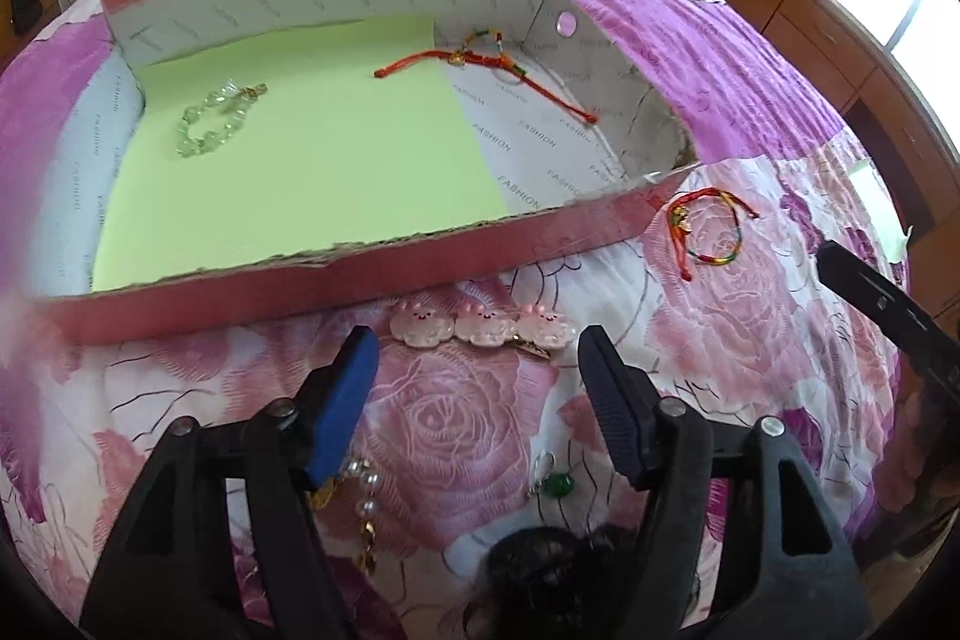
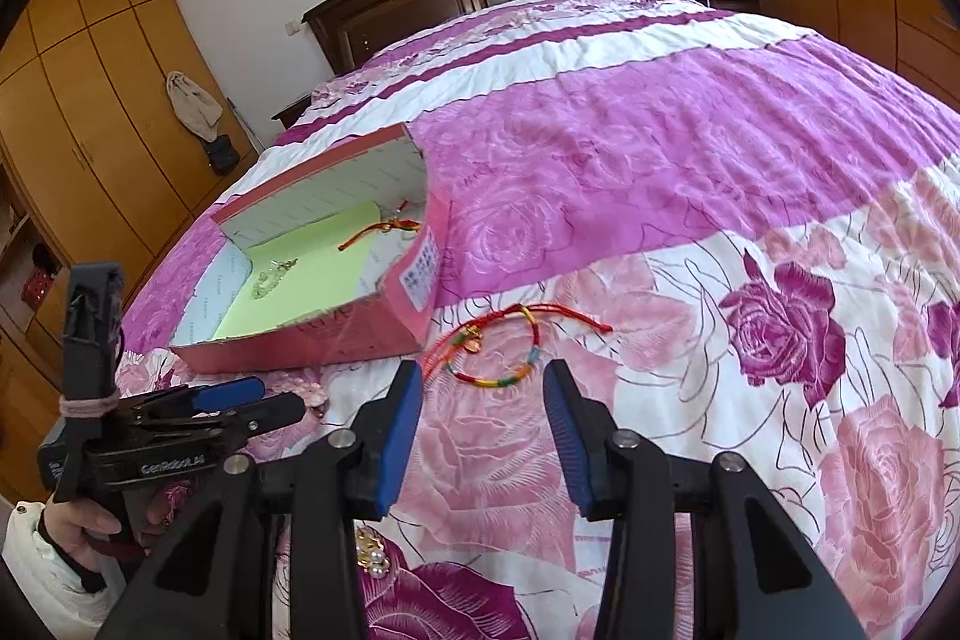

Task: Organize jewelry
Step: 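Grasp the pink pig-head hair clip with the left tool while the right tool grasps the rainbow string bracelet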

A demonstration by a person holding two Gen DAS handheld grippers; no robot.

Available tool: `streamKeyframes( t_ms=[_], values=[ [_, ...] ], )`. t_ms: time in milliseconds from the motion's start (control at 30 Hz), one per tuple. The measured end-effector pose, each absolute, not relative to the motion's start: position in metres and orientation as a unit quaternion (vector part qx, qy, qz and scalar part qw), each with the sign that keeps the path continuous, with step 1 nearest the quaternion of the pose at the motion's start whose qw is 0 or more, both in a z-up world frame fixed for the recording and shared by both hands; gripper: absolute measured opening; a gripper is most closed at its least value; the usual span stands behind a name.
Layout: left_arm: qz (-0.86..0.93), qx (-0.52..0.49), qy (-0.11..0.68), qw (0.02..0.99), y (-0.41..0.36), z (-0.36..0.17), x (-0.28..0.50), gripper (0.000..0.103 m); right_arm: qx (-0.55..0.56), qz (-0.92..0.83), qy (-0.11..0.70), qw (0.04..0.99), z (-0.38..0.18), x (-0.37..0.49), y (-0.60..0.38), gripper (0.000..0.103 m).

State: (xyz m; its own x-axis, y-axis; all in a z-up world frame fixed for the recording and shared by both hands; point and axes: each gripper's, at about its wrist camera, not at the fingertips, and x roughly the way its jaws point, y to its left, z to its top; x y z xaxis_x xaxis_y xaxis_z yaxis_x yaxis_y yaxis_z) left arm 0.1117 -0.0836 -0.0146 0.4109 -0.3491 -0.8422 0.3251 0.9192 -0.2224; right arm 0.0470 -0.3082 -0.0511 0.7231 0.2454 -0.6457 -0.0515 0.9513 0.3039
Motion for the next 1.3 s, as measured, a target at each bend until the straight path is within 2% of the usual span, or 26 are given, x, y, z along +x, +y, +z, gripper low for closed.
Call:
streamKeyframes(
  t_ms=[500,567,1300],
  values=[
    [-0.197,0.048,0.497,0.844,-0.104,-0.027,0.114,0.064,0.160,0.073,0.380,0.908,-0.069,0.049,-0.322,0.045],
    [-0.195,0.045,0.493,0.847,-0.103,-0.027,0.113,0.062,0.161,0.073,0.382,0.907,-0.070,0.050,-0.323,0.045],
    [-0.180,0.002,0.449,0.875,-0.068,0.007,0.083,0.061,0.152,0.062,0.414,0.895,-0.085,0.096,-0.311,0.045]
  ],
)
